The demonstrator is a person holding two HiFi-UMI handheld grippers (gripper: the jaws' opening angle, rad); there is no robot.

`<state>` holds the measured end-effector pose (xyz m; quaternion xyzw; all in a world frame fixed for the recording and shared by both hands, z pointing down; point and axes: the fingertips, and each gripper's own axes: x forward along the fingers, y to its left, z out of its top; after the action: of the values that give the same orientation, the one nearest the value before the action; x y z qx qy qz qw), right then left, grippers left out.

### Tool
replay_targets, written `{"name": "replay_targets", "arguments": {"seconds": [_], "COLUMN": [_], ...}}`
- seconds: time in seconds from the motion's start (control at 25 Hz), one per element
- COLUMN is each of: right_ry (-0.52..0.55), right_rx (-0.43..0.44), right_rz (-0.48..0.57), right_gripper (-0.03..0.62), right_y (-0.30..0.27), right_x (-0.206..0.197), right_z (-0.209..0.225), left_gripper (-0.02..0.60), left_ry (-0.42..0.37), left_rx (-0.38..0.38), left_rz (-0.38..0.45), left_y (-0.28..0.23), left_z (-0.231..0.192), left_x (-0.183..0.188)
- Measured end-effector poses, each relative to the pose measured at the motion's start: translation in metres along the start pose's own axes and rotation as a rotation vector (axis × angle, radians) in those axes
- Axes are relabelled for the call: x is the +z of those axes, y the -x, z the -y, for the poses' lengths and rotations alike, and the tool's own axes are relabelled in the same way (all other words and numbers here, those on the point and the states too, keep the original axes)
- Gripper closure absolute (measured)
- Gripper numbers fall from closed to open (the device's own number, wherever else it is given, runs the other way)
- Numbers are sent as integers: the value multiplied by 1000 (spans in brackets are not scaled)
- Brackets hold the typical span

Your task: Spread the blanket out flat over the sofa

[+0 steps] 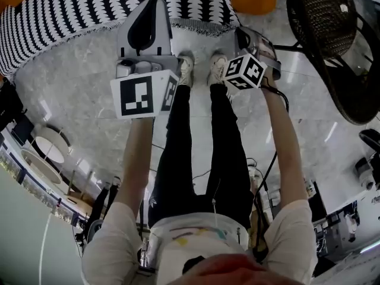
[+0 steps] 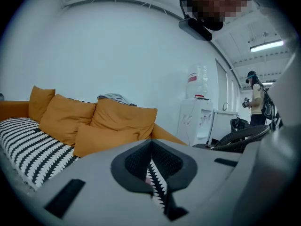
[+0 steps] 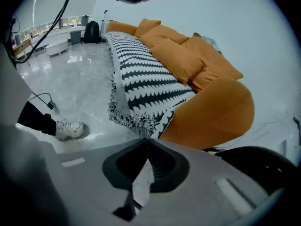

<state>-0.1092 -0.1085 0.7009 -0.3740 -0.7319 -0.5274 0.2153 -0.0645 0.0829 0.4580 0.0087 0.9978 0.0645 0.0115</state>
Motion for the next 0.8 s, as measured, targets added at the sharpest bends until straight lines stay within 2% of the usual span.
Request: {"name": "replay_targets", "arguments": {"seconds": [0.56, 0.8], "right_ry": [76, 208], "right_rx": [86, 113], "right_rz": [-83, -93], "right_gripper": [586, 586], "right_y": [-75, -95], "right_x": [-21, -17], "right_z": [-25, -40], "left_gripper": [566, 566], "left_ry": [3, 14], "left_rx": [29, 31], "left_rz": [3, 6], "left_y": [-26, -31], "left_z": [-17, -18], "left_x": [-40, -49]}}
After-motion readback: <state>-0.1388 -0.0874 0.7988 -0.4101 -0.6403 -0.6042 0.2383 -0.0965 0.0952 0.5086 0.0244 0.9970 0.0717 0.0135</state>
